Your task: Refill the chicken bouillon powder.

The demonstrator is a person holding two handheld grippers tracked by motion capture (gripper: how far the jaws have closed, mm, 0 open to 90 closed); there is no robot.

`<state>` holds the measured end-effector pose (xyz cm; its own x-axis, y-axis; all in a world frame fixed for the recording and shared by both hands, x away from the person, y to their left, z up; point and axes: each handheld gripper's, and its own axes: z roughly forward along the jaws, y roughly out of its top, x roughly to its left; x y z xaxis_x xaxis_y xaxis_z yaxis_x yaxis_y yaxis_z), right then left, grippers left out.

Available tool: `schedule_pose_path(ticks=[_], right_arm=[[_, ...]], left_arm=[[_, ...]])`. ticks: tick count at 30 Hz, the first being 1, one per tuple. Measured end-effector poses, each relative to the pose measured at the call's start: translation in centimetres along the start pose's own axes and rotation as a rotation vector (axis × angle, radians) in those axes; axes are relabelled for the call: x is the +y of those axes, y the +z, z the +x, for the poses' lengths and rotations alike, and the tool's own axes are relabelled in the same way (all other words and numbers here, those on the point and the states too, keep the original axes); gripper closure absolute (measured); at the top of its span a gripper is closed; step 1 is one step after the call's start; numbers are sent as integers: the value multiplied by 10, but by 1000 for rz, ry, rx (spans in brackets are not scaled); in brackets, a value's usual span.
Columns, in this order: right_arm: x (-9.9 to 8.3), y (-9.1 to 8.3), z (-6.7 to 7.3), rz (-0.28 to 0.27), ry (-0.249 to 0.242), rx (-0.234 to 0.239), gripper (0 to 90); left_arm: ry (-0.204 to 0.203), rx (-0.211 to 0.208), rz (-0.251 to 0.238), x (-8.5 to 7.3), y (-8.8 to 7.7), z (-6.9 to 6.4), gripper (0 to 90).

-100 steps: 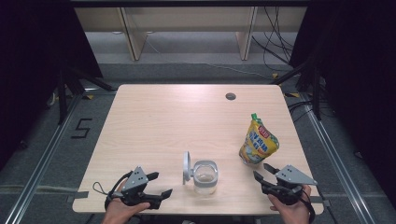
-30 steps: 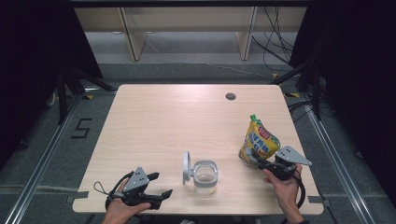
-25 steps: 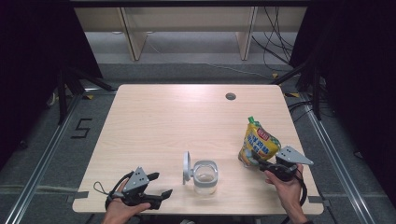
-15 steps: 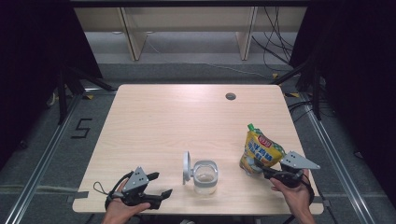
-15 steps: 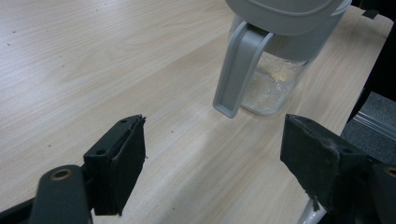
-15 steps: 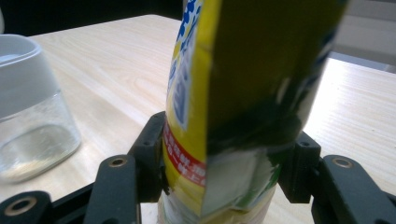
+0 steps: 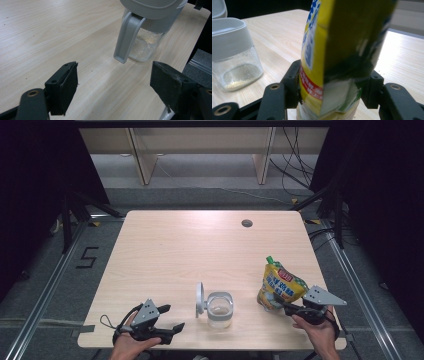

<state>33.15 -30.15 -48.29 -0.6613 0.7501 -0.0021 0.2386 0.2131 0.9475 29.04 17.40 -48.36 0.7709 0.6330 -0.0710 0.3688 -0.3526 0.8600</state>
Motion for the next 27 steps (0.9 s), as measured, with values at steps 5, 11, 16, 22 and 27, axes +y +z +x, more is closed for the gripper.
schedule_pose_path(ticks=[5,11,16,22,27], right_arm=[[-8,4,1,-6,50,-1,309],[-16,9,-3,-47,79,-6,242],[-23,18,0,-50,100,-25,227],[-25,26,-1,-91,78,-22,216],[-25,29,-2,-81,51,-29,212]], left_arm=[[-42,-3,-3,-1,1,-3,217],[-8,-8,0,0,1,-2,217],[-7,-7,0,0,1,-2,217],[-28,0,4,-1,1,-3,217],[-12,-2,2,-1,1,-2,216]])
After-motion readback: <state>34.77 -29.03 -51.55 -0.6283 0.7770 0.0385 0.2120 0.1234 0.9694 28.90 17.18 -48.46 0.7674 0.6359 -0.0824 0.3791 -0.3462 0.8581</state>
